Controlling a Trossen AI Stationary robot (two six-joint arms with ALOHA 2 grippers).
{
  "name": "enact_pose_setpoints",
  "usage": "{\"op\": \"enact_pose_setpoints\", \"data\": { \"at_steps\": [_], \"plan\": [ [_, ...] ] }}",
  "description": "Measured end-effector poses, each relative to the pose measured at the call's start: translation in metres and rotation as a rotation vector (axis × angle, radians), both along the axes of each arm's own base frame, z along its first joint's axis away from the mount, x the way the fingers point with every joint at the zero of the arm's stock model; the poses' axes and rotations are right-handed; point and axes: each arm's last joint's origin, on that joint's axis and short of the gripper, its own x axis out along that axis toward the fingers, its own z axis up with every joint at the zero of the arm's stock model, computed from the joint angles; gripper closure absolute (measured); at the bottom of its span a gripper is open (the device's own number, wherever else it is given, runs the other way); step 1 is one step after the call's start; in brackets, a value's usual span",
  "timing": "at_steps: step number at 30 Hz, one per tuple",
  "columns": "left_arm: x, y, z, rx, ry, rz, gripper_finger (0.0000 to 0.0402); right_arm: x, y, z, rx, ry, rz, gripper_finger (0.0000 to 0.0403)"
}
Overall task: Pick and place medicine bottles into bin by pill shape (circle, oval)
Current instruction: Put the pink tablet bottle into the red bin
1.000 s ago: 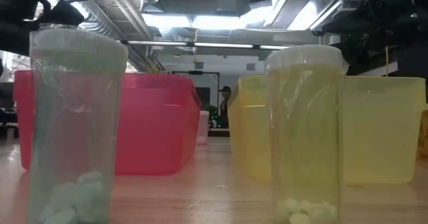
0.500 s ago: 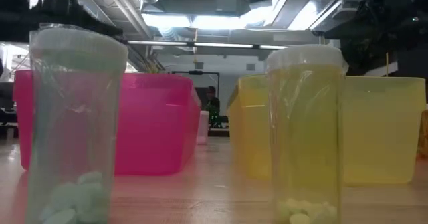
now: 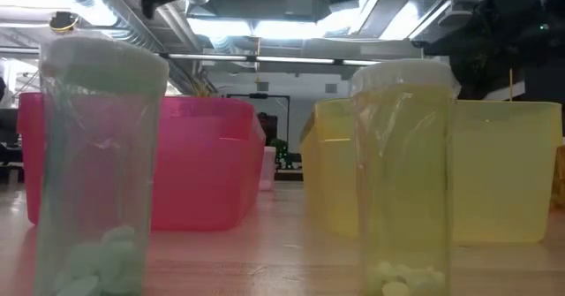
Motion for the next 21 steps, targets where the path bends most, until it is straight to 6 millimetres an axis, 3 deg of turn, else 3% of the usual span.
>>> {"op": "enact_pose_setpoints", "data": {
  "at_steps": [4,11,15,21],
  "plan": [
    [0.049,0.011,0.017,0.033,0.194,0.044,0.0241,0.000,-0.001,0.000,-0.006,0.000,-0.041,0.0095],
    [0.117,0.028,0.005,0.028,0.444,0.084,0.0241,0.000,-0.001,-0.001,0.008,0.002,-0.040,0.0095],
    [0.131,0.028,-0.018,0.003,0.624,0.032,0.0241,0.000,-0.001,-0.002,0.031,0.011,-0.023,0.0095],
    [0.134,0.021,-0.062,-0.066,0.936,-0.068,0.0241,0.000,0.000,-0.002,0.019,0.016,-0.019,0.0095]
  ]
}}
